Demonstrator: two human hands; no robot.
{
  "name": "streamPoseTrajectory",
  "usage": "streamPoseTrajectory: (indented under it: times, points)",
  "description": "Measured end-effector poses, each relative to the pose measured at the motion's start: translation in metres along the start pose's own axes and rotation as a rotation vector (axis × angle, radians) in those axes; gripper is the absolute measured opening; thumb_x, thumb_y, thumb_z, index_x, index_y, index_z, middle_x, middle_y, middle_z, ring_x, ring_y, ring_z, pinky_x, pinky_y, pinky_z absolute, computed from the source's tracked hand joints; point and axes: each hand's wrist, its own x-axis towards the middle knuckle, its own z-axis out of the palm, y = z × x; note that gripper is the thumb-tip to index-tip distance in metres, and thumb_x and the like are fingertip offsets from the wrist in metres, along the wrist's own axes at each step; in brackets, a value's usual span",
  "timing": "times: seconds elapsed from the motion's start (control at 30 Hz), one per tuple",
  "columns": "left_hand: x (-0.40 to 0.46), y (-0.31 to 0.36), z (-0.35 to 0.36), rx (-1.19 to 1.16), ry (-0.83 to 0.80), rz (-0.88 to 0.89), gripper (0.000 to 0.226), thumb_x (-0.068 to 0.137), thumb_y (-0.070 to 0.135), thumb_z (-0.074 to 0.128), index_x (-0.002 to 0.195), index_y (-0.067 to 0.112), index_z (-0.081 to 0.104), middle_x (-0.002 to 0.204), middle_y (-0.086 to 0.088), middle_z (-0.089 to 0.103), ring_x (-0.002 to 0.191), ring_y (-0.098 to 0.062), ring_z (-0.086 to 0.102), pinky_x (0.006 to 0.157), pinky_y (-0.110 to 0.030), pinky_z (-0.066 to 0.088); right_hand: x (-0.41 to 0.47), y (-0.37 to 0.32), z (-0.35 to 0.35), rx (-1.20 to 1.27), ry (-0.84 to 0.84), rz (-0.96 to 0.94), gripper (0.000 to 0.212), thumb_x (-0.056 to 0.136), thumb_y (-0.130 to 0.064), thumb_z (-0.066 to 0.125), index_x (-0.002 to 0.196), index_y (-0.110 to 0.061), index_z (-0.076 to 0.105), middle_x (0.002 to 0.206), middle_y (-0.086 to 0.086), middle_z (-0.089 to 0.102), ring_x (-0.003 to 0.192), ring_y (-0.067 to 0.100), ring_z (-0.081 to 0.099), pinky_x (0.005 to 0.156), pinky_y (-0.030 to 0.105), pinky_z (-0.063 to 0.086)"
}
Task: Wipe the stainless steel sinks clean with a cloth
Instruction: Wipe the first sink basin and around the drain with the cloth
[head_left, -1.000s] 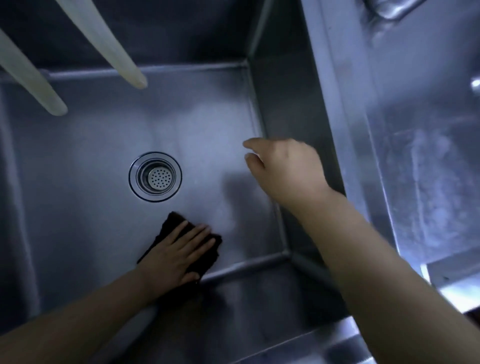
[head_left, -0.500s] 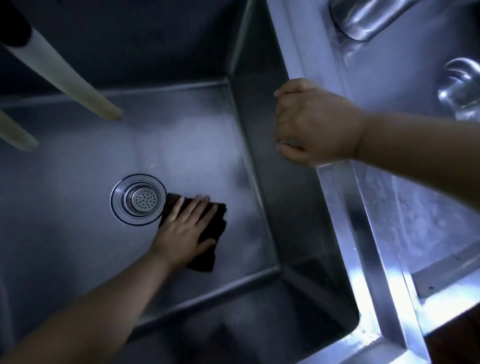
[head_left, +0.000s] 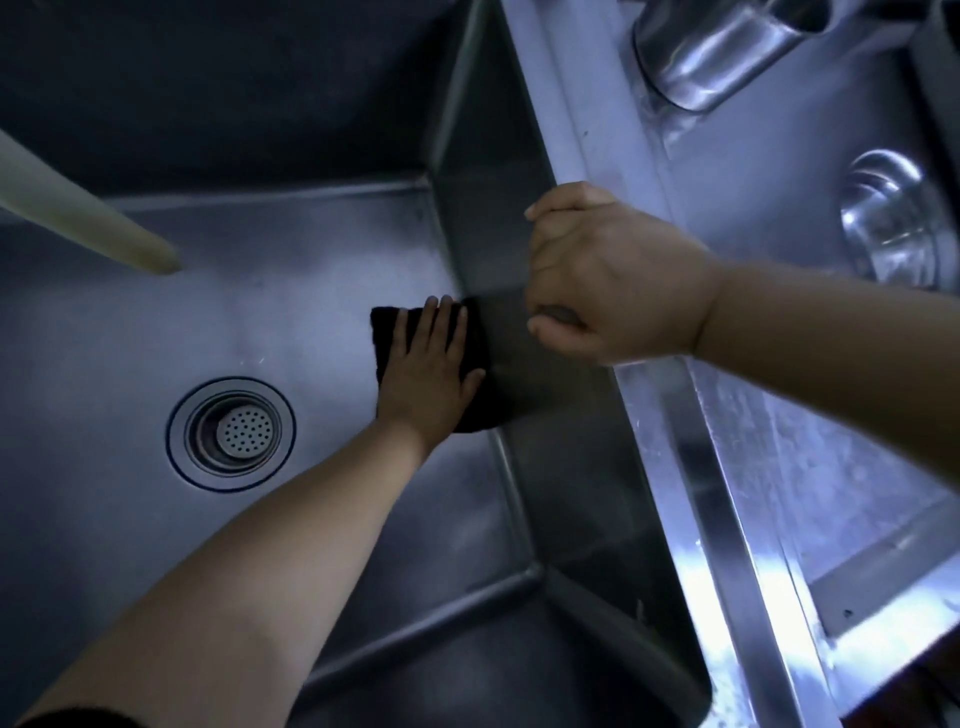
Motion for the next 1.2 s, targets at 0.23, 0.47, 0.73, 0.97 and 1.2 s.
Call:
streamPoseTrajectory:
  times: [0.23, 0.47, 0.73, 0.97, 1.2]
  points:
    - [-0.138, 0.055, 0.013, 0.045, -0.155, 0.481, 0.068, 0.09, 0.051, 0.041, 0.142, 0.008, 0.038, 0.151, -0.016, 0.029, 0.142, -0.03, 0.023, 0.114, -0.052, 0.005, -0.002, -0.003, -0.001, -0.016, 0.01, 0.011, 0.04, 0.086, -0.032, 0.04, 0.066, -0.011, 0.067, 0.067, 0.009, 0.063, 0.078, 0.027, 0.056, 0.112, 0.034, 0.025]
    - [-0.157, 0.03, 0.005, 0.087, -0.117, 0.869, 0.048, 0.084, 0.051, 0.057, 0.128, 0.033, 0.057, 0.137, 0.008, 0.053, 0.128, -0.011, 0.048, 0.105, -0.04, 0.037, -0.001, -0.011, -0.006, -0.044, -0.017, 0.004, 0.037, 0.085, -0.029, 0.039, 0.06, -0.011, 0.059, 0.063, 0.011, 0.061, 0.078, 0.031, 0.054, 0.108, 0.042, 0.031]
    - [-0.142, 0.037, 0.009, 0.028, -0.068, 0.879, 0.05, 0.078, 0.054, 0.064, 0.125, 0.035, 0.059, 0.133, 0.009, 0.055, 0.124, -0.01, 0.051, 0.106, -0.035, 0.038, -0.001, -0.007, -0.002, -0.04, -0.001, 0.03, 0.04, 0.086, -0.028, 0.036, 0.064, -0.009, 0.063, 0.066, 0.011, 0.062, 0.08, 0.031, 0.053, 0.109, 0.039, 0.03]
    - [-0.096, 0.01, 0.014, 0.025, -0.071, 0.53, 0.059, 0.086, 0.047, 0.044, 0.139, 0.021, 0.044, 0.143, -0.004, 0.047, 0.132, -0.023, 0.043, 0.112, -0.041, 0.013, 0.0, -0.004, 0.003, 0.025, 0.027, 0.058, 0.039, 0.085, -0.032, 0.039, 0.064, -0.012, 0.065, 0.067, 0.008, 0.06, 0.085, 0.029, 0.053, 0.106, 0.039, 0.034]
    - [0.013, -0.027, -0.002, 0.022, -0.014, 0.122, 0.064, 0.093, 0.045, 0.024, 0.149, 0.014, 0.017, 0.157, -0.007, 0.017, 0.145, -0.024, 0.011, 0.116, -0.041, -0.002, -0.001, -0.001, 0.003, 0.045, 0.054, 0.031, 0.041, 0.088, -0.034, 0.037, 0.067, -0.013, 0.065, 0.068, 0.006, 0.062, 0.08, 0.028, 0.054, 0.109, 0.036, 0.03]
